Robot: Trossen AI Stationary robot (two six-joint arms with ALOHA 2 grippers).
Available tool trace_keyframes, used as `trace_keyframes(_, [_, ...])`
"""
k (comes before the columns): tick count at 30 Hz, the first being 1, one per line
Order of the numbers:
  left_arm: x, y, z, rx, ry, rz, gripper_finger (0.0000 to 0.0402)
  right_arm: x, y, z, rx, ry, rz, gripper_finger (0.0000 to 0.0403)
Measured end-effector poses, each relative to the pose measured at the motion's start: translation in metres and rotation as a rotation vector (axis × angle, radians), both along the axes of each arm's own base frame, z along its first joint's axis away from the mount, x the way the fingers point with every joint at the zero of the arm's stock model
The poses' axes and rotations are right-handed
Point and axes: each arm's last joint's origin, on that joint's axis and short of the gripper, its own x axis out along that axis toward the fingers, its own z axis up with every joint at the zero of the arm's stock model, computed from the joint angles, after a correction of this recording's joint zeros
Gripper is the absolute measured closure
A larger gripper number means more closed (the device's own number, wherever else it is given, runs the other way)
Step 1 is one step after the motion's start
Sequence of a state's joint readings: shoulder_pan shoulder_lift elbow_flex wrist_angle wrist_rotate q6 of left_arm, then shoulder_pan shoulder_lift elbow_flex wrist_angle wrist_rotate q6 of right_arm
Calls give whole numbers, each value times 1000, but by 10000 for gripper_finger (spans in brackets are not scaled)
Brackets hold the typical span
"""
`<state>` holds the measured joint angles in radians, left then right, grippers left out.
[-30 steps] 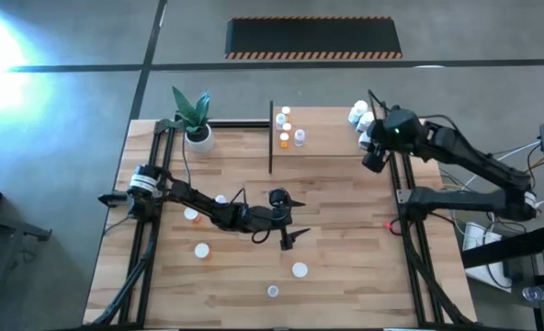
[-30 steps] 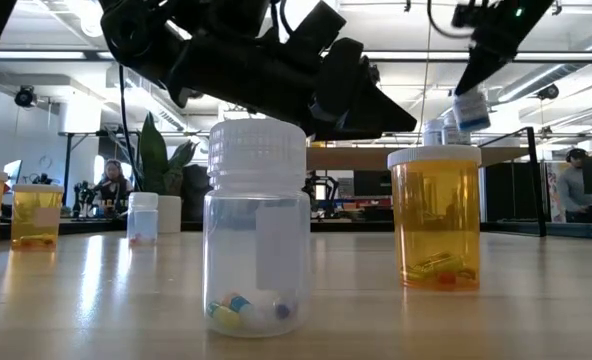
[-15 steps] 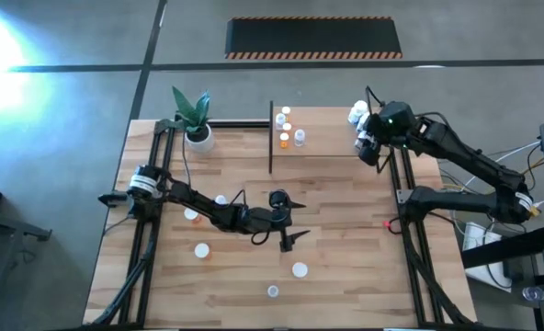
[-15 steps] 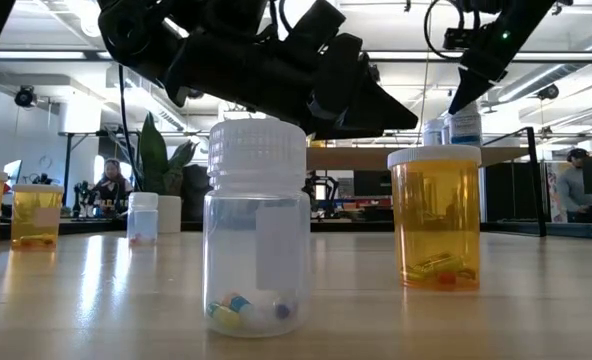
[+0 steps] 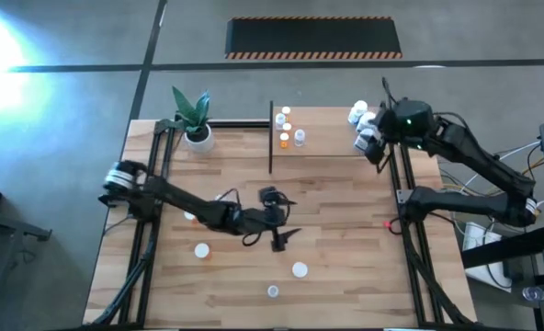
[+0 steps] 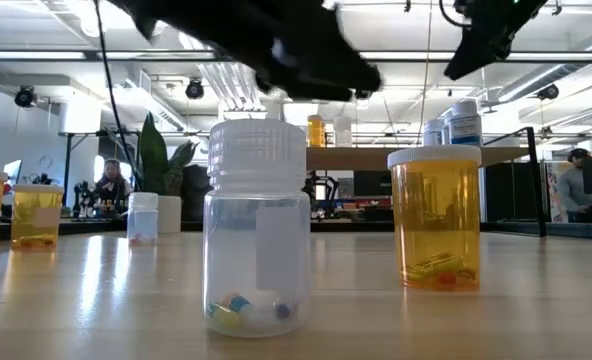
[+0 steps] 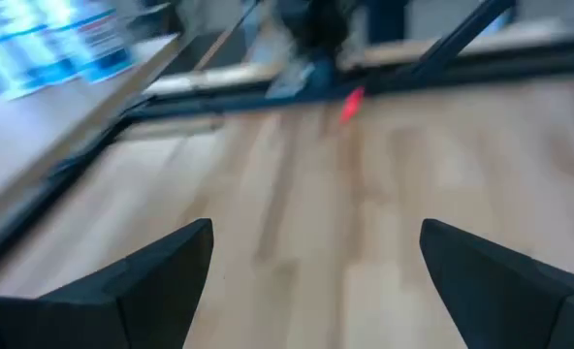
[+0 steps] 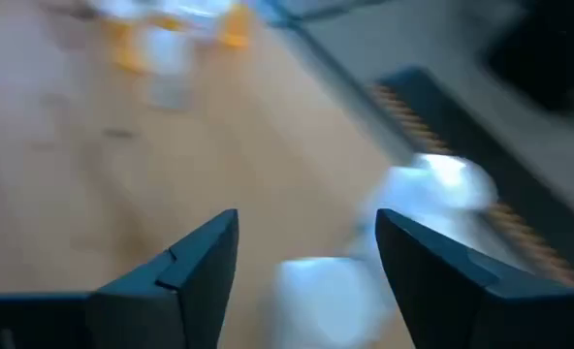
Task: Pick and place medicine bottles onto shelf by color
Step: Adjust the transparent pill bottles on the shelf
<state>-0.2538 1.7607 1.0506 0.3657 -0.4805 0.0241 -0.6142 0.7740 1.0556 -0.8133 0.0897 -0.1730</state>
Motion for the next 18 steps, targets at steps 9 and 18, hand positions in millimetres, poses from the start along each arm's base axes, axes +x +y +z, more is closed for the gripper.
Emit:
trace_keyframes(9, [-81, 4, 25, -157, 324, 324, 52, 19, 51, -49, 184, -124, 305, 201])
trace_keyframes(18, [-139, 5, 7, -287, 589, 628, 52, 41, 112, -115, 228, -216, 574, 224])
